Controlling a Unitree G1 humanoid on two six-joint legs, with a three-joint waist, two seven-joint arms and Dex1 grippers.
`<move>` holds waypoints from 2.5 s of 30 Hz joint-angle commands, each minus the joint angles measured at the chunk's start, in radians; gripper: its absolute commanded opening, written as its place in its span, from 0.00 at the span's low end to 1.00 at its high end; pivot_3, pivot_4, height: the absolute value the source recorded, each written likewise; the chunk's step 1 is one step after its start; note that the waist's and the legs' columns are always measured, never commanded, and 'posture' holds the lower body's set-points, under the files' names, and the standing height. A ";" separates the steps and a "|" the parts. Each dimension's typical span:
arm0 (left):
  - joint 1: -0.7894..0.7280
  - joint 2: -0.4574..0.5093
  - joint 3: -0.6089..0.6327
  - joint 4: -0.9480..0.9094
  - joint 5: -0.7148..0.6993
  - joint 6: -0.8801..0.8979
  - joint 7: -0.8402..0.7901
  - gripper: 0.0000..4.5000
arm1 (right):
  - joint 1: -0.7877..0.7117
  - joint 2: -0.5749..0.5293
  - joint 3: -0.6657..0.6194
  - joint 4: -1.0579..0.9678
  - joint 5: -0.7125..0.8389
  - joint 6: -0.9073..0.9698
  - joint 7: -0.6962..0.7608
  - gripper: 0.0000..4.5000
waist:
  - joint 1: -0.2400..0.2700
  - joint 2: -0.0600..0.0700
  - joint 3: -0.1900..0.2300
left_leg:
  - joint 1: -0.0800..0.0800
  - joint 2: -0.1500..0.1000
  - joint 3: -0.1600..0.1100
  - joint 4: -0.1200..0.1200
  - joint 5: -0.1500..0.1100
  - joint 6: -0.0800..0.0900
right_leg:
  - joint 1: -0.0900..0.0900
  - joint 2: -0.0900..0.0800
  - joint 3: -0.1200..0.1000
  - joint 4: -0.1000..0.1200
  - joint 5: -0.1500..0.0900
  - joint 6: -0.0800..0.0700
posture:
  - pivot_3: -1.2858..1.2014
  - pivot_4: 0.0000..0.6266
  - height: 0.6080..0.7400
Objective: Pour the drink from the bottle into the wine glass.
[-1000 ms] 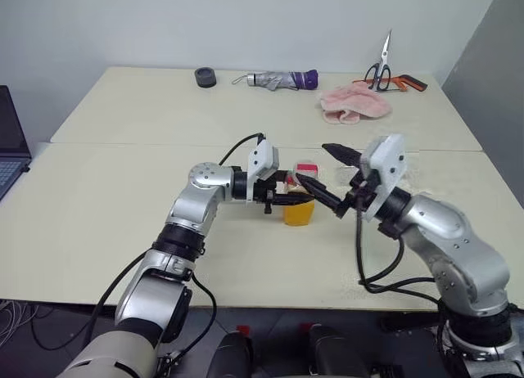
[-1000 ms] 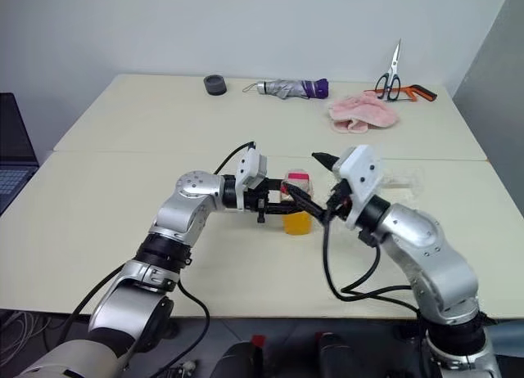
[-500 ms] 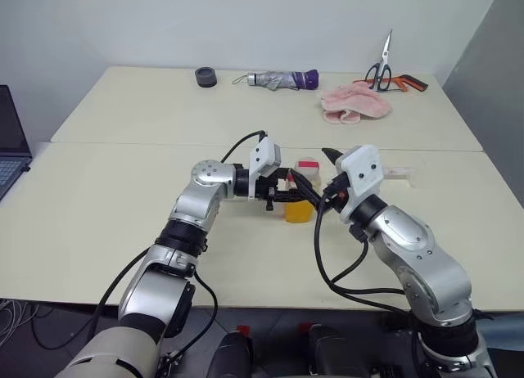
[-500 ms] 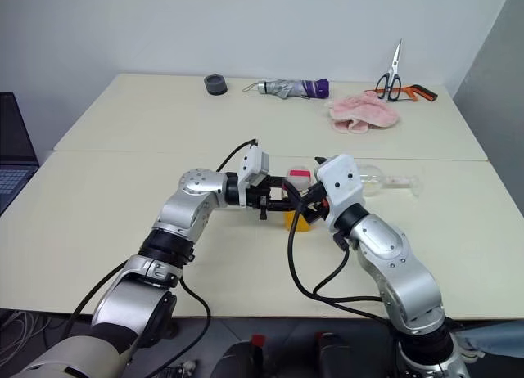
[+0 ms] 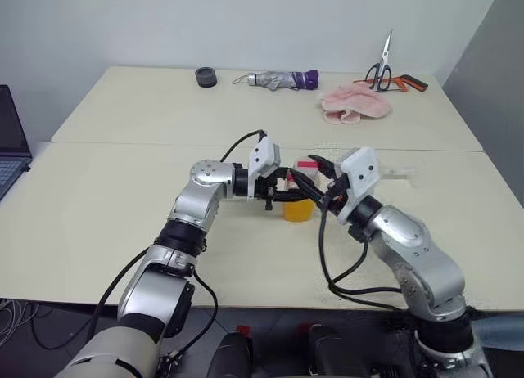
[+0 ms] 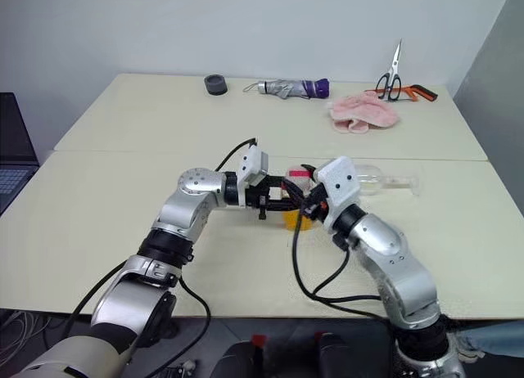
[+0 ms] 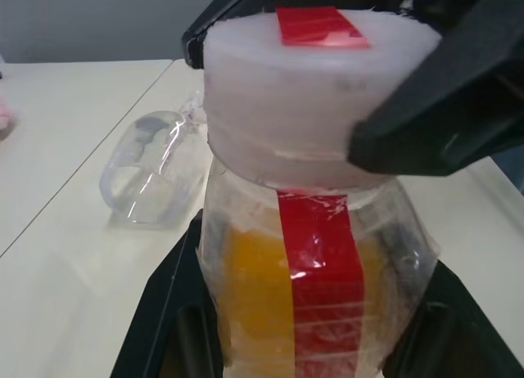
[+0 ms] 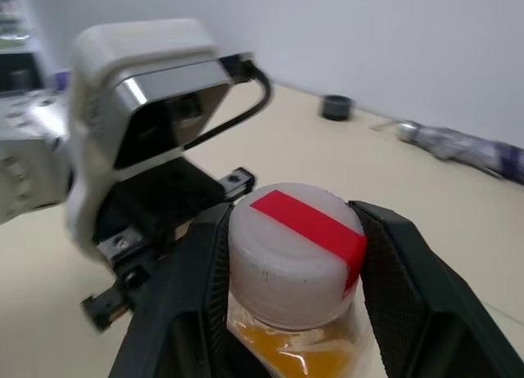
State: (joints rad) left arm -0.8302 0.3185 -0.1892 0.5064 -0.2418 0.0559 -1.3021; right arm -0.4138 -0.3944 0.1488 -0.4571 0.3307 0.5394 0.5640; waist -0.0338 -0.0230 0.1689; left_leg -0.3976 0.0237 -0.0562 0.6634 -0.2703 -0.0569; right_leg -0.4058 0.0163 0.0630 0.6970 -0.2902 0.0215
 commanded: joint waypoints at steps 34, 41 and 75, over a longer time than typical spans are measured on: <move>-0.059 -0.018 0.024 0.000 -0.013 0.001 -0.008 0.40 | -0.018 -0.010 -0.005 -0.094 -0.065 -0.021 -0.060 0.88 | 0.001 0.000 0.000 | -0.001 0.001 -0.001 0.000 0.000 0.000 | -0.001 0.000 0.000 0.000 0.000 0.000 | 0.52 0.24 1.00; -0.059 -0.012 0.027 0.006 -0.013 -0.003 -0.017 0.40 | -0.004 0.004 -0.024 -0.061 -0.090 -0.038 -0.083 0.88 | 0.001 0.000 0.000 | -0.001 0.001 -0.001 0.000 0.000 0.000 | -0.001 0.000 0.000 0.000 0.000 0.000 | 0.52 0.24 1.00; -0.030 0.012 0.033 -0.012 -0.015 0.009 -0.008 0.40 | 0.041 -0.045 -0.134 -0.046 -0.045 -0.046 -0.095 0.88 | 0.001 0.000 0.000 | -0.001 0.001 -0.001 0.000 0.000 0.000 | -0.001 0.000 0.000 0.000 0.000 0.000 | 0.52 0.24 1.00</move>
State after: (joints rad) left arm -0.8563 0.3090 -0.1899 0.5248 -0.2349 0.0703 -1.2994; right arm -0.3717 -0.4186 0.0989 -0.4972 0.2958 0.5068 0.4913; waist -0.0329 -0.0227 0.1691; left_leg -0.3983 0.0244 -0.0568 0.6632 -0.2703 -0.0568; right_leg -0.4063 0.0166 0.0632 0.6974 -0.2902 0.0211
